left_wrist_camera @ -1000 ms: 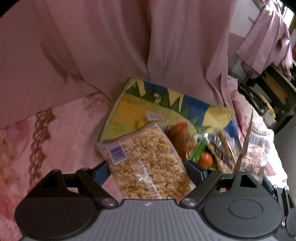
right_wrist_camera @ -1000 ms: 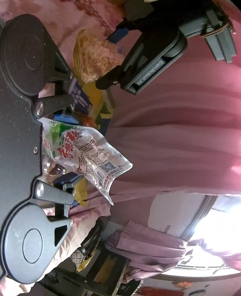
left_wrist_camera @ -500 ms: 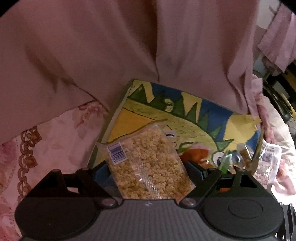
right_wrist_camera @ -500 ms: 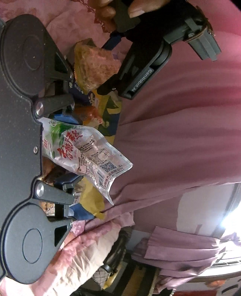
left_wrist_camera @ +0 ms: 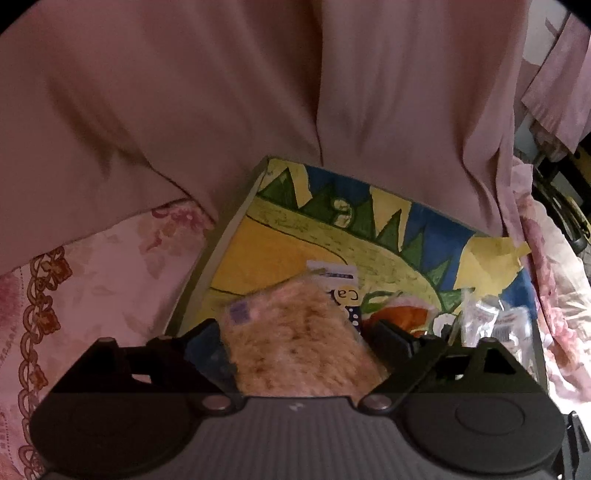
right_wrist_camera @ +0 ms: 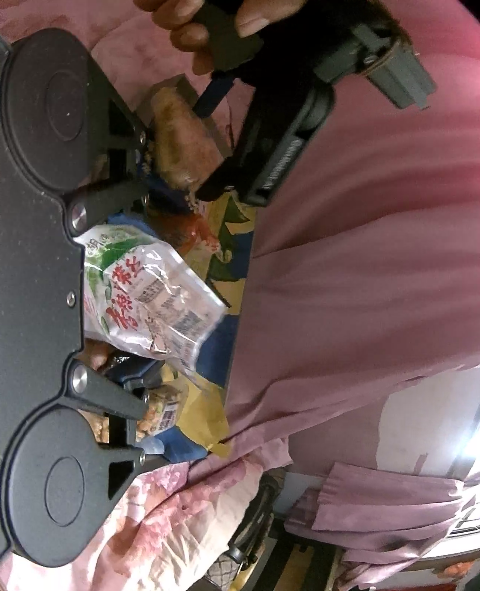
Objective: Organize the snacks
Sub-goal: 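Lower both packs into the box and open the left gripper while the right gripper opens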
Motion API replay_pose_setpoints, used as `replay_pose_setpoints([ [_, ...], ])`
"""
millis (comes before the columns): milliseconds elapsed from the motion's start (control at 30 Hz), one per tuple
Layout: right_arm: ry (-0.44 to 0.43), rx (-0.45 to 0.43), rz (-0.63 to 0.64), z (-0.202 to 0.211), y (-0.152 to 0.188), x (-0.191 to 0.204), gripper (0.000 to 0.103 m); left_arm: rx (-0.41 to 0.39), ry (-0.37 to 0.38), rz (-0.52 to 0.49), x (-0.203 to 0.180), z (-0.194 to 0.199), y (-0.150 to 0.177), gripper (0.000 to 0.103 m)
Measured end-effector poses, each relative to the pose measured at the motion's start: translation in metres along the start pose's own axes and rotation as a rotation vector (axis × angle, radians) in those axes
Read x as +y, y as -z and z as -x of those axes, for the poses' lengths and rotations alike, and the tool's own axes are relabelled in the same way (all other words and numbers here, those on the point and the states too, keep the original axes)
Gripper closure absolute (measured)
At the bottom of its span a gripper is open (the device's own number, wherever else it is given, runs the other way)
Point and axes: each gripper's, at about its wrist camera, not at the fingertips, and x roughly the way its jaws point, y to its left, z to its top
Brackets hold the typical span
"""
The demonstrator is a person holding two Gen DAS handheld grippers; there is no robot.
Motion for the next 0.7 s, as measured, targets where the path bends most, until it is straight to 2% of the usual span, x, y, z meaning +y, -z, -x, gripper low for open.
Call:
replay_pose_setpoints([
  [367,-0.004,-0.038,-0.023,0.011,0.000,0.002,0.013,-0.095,0.014,-0.029,0.003,0.029,0.012,0.001],
  [700,0.019,-0.099,-0.050,0.040,-0.004,0.004,0.003,-0.230,0.049,-0.031,0.019,0.070,0.040,0.001],
])
